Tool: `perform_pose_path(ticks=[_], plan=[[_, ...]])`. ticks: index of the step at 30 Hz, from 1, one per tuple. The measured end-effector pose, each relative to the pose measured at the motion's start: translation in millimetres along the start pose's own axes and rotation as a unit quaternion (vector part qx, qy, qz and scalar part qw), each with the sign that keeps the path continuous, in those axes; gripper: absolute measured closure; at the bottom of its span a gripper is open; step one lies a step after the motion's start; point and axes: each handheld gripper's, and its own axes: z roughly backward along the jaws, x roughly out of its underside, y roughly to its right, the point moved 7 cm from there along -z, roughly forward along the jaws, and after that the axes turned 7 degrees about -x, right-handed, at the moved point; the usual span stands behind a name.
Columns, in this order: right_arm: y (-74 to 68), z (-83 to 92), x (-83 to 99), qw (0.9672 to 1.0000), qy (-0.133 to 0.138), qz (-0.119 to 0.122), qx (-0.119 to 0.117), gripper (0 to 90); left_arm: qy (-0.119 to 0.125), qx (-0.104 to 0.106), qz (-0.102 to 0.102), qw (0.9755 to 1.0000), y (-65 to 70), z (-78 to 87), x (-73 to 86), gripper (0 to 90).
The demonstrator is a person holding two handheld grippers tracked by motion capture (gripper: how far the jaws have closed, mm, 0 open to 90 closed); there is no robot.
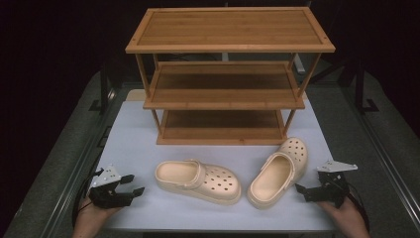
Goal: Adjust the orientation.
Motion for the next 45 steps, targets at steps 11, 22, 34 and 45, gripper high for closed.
perform_pose_path(ticks=[11, 22, 34, 45], plan=[[0.0, -0.1, 0.0, 1.0, -0.001, 0.0, 0.0, 0.0, 0.017, 0.064, -0.031, 0.9974, 37.9, 7.4, -29.0, 90.0], [0.0, -0.1, 0.0, 1.0, -0.001, 0.0, 0.001, 0.0, 0.026, 0.135, -0.056, 0.9889, 82.8, -7.0, -55.7, 90.0], [0.0, -0.3, -0.1, 1.0, -0.001, 0.0, 0.001, 0.0, 0.029, 0.185, -0.091, 0.9782, 125.4, -25.5, -78.2, 90.0], [0.0, -0.3, -0.1, 1.0, -0.001, 0.0, 0.001, 0.0, 0.025, 0.213, -0.123, 0.969, 166.6, -47.3, -98.1, 90.0]])
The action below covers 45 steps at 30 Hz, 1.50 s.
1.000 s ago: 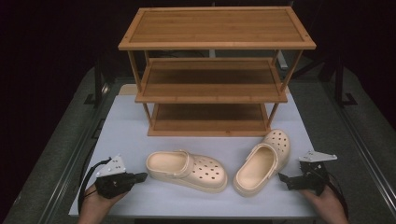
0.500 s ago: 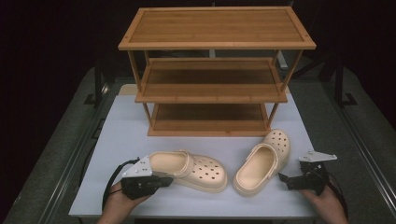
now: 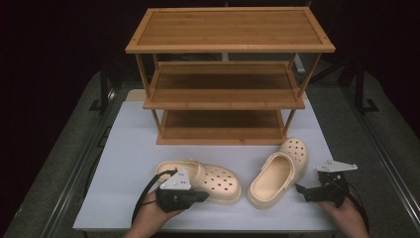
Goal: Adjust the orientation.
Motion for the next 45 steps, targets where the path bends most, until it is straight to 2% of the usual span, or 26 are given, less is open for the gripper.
perform_pose_path(ticks=[4, 12, 16, 18, 21, 22, 23, 25, 27, 30, 32, 33, 38, 39, 40, 42, 43, 44, 45], plan=[[0.0, 0.0, 0.0, 1.0, 0.0, 0.0, 0.0, 0.0, -0.003, 0.004, -0.003, 1.0, 6.1, -14.3, -9.4, 90.0], [0.0, 0.0, 0.0, 1.0, 0.0, 0.0, 0.0, 0.0, -0.017, -0.003, -0.008, 0.9998, 13.8, -39.7, -18.8, 90.0], [0.0, 0.0, 0.0, 1.0, 0.0, 0.0, 0.0, 0.0, -0.015, -0.007, -0.004, 0.9999, 13.6, -42.6, -21.0, 90.0], [0.0, 0.0, 0.0, 1.0, 0.0, 0.0, 0.0, 0.0, -0.019, -0.021, -0.01, 0.9995, 11.5, -44.1, -21.5, 90.0], [0.0, 0.0, 0.0, 1.0, 0.0, 0.0, 0.0, 0.0, -0.02, -0.038, 0.003, 0.9991, 3.1, -45.6, -23.1, 90.0], [0.0, 0.0, 0.0, 1.0, 0.0, 0.0, 0.0, 0.0, -0.02, -0.038, 0.003, 0.9991, 3.1, -45.6, -23.1, 90.0], [0.0, 0.0, 0.0, 1.0, 0.0, 0.0, 0.0, 0.0, -0.021, -0.054, 0.006, 0.9983, -1.9, -45.8, -24.5, 90.0], [0.0, 0.0, 0.0, 1.0, 0.0, 0.0, 0.0, 0.0, -0.021, -0.056, 0.009, 0.9982, -4.3, -45.4, -24.9, 90.0], [0.0, 0.0, 0.0, 1.0, 0.0, -0.001, 0.0, 0.0, -0.013, -0.049, 0.02, 0.9985, -7.0, -44.6, -25.1, 90.0], [0.0, 0.0, 0.0, 1.0, 0.0, -0.001, 0.0, 0.0, -0.013, -0.046, 0.019, 0.9987, -5.9, -42.9, -25.3, 90.0], [0.0, 0.1, 0.0, 1.0, 0.001, 0.0, 0.0, 0.0, -0.003, -0.035, 0.022, 0.9991, -2.8, -35.5, -28.2, 90.0], [0.0, 0.1, 0.0, 1.0, 0.001, 0.0, 0.0, 0.0, -0.003, -0.035, 0.022, 0.9991, -2.8, -35.5, -28.2, 90.0], [0.1, 0.1, 0.0, 1.0, 0.001, 0.0, 0.0, 0.0, 0.007, -0.027, 0.031, 0.9991, -3.6, -12.7, -32.5, 90.0], [0.1, 0.1, 0.0, 1.0, 0.001, 0.0, 0.0, 0.0, 0.012, -0.033, 0.033, 0.9988, -8.1, -1.0, -33.2, 90.0], [0.0, 0.1, 0.0, 1.0, 0.001, 0.0, 0.0, 0.0, 0.012, -0.033, 0.033, 0.9988, -8.1, -1.0, -33.2, 90.0], [0.1, 0.1, 0.0, 1.0, 0.0, 0.0, 0.0, 0.0, 0.018, -0.053, 0.038, 0.9977, -22.1, 18.1, -31.3, 90.0], [0.0, 0.0, 0.0, 1.0, 0.0, 0.0, 0.0, 0.0, 0.018, -0.053, 0.038, 0.9977, -22.1, 18.1, -31.3, 90.0], [0.0, 0.0, 0.0, 1.0, 0.0, -0.001, 0.0, 0.0, 0.022, -0.073, 0.047, 0.996, -37.2, 30.5, -27.3, 90.0], [0.0, 0.0, 0.0, 1.0, 0.0, -0.001, 0.0, 0.0, 0.022, -0.073, 0.047, 0.996, -37.2, 30.5, -27.3, 90.0]])
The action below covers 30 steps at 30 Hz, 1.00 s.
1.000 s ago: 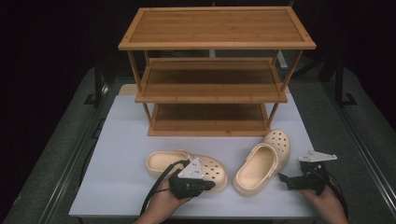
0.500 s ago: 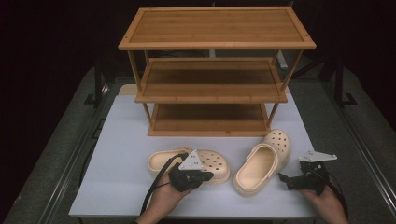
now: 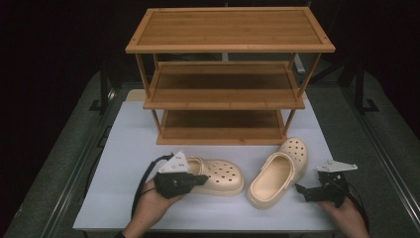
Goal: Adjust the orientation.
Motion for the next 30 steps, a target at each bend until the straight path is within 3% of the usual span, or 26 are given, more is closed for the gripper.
perform_pose_path(ticks=[2, 3, 4, 6, 7, 13, 19, 25, 30], plan=[[0.0, 0.0, 0.0, 1.0, 0.0, 0.0, 0.0, 0.0, 0.001, -0.022, 0.012, 0.9997, -20.6, 9.4, 4.3, 90.0], [0.0, 0.0, 0.0, 1.0, 0.0, 0.0, 0.0, 0.0, 0.0, -0.04, 0.024, 0.9989, -42.3, 17.0, 10.9, 90.0], [0.0, 0.0, 0.0, 1.0, 0.0, 0.0, 0.0, 0.0, 0.0, -0.04, 0.024, 0.9989, -42.3, 17.0, 10.9, 90.0], [0.0, 0.0, 0.0, 1.0, 0.0, 0.0, 0.0, 0.0, -0.004, -0.054, 0.033, 0.998, -63.0, 23.3, 18.4, 90.0], [0.0, -0.1, 0.0, 1.0, 0.0, 0.0, 0.0, 0.0, -0.003, -0.066, 0.046, 0.9968, -81.8, 27.0, 24.8, 90.0], [-0.1, -0.1, 0.0, 1.0, -0.001, 0.0, 0.0, 0.0, -0.014, -0.076, 0.073, 0.9944, -119.4, 17.4, 41.9, 90.0], [0.0, -0.1, 0.0, 1.0, 0.0, 0.0, 0.0, 0.0, -0.051, -0.075, 0.08, 0.9927, -135.0, -8.1, 59.6, 90.0], [0.0, 0.0, 0.1, 1.0, 0.0, 0.0, 0.0, 0.0, -0.07, -0.061, 0.082, 0.9923, -130.8, -14.7, 68.6, 90.0], [0.0, 0.0, 0.1, 1.0, 0.0, 0.0, 0.0, 0.0, -0.072, -0.064, 0.084, 0.9918, -128.0, -13.0, 72.0, 90.0]])
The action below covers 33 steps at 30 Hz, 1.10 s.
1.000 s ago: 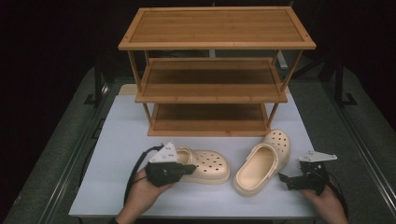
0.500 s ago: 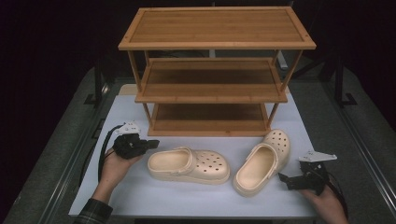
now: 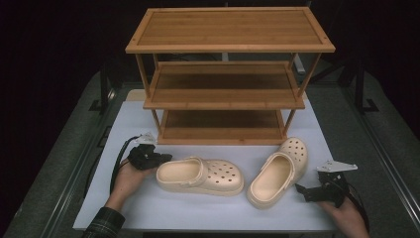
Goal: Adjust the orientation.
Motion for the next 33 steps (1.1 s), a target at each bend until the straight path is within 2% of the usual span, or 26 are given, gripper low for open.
perform_pose_path(ticks=[6, 16, 22, 25, 28, 31, 33], plan=[[0.1, 0.0, 0.0, 1.0, 0.0, 0.0, 0.0, 0.0, -0.002, 0.003, 0.0, 1.0, 5.7, 9.7, 9.6, 90.0], [0.2, 0.0, -0.1, 1.0, 0.0, 0.0, 0.0, 0.0, -0.002, 0.016, -0.003, 0.9999, 27.3, 30.4, 31.5, 90.0], [0.2, 0.0, -0.1, 1.0, 0.0, 0.0, -0.001, 0.0, -0.001, 0.024, -0.007, 0.9997, 43.0, 41.4, 43.3, 90.0], [0.3, 0.0, -0.1, 1.0, 0.0, 0.0, -0.001, 0.0, -0.002, 0.03, -0.013, 0.9995, 55.8, 48.4, 51.2, 90.0], [0.3, 0.1, -0.1, 1.0, -0.001, 0.0, 0.0, 0.0, -0.003, 0.033, -0.016, 0.9993, 58.6, 50.8, 53.5, 90.0], [0.3, 0.0, -0.1, 1.0, -0.001, 0.0, -0.001, 0.0, 0.007, 0.027, -0.018, 0.9995, 55.1, 54.5, 48.8, 83.2], [0.2, 0.0, -0.1, 1.0, -0.001, 0.0, -0.001, 0.0, 0.027, 0.027, -0.011, 0.9992, 51.5, 59.2, 41.0, 80.4]])
